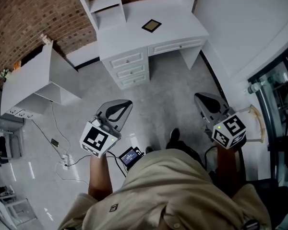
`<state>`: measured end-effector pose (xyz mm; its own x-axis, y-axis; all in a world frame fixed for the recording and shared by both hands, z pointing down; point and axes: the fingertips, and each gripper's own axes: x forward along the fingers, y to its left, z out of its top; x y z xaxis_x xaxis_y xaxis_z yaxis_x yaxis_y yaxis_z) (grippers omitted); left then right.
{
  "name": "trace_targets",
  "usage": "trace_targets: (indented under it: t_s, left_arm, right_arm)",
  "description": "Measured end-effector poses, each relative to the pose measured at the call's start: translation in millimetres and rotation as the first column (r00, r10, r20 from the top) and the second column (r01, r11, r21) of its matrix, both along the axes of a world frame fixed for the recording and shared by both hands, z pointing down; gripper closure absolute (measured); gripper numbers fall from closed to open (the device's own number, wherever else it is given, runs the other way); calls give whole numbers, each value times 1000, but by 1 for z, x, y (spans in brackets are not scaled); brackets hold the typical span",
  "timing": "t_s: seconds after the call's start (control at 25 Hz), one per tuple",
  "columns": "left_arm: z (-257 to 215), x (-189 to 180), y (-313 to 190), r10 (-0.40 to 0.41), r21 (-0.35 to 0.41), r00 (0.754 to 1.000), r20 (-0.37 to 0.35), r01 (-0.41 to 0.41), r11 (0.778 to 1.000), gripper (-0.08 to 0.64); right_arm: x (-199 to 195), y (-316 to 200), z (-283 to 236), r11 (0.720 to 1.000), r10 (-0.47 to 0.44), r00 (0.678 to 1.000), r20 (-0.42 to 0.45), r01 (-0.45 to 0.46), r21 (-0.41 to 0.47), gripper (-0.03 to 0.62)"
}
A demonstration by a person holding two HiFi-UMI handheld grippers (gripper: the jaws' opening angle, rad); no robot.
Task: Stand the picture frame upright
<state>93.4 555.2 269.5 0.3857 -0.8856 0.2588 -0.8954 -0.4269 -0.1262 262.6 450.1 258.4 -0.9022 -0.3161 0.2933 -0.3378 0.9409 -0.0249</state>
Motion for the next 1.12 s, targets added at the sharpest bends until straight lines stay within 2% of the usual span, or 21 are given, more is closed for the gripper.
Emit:
trace_targets:
  t_s: [0.24,0.52,0.76,0.96,1.12]
  left_arm:
    - [8,12,-57,-17,-35,1000,14,17,999,554]
    - [6,39,-153,-49,-58,998,45,51,997,552]
    - [-1,49,-210,-102,-70,993,61,107,992,552]
    - [2,51,-236,-102,-95,991,84,110,989,552]
    - [4,36,-261,-87,-86,993,77,94,992,552]
  right_arm:
    - [9,-60,9,999,-13,998,58,16,-43,589]
    - [30,-159,22,994,-51,997,62,56,-90,589]
    - [28,-225,20,987,-128,989,81,135,-92,588]
    - [25,-254,25,983,-139,986,98,149,-107,589]
    - [14,-268,36,982,-123,989,84,133,-130,589]
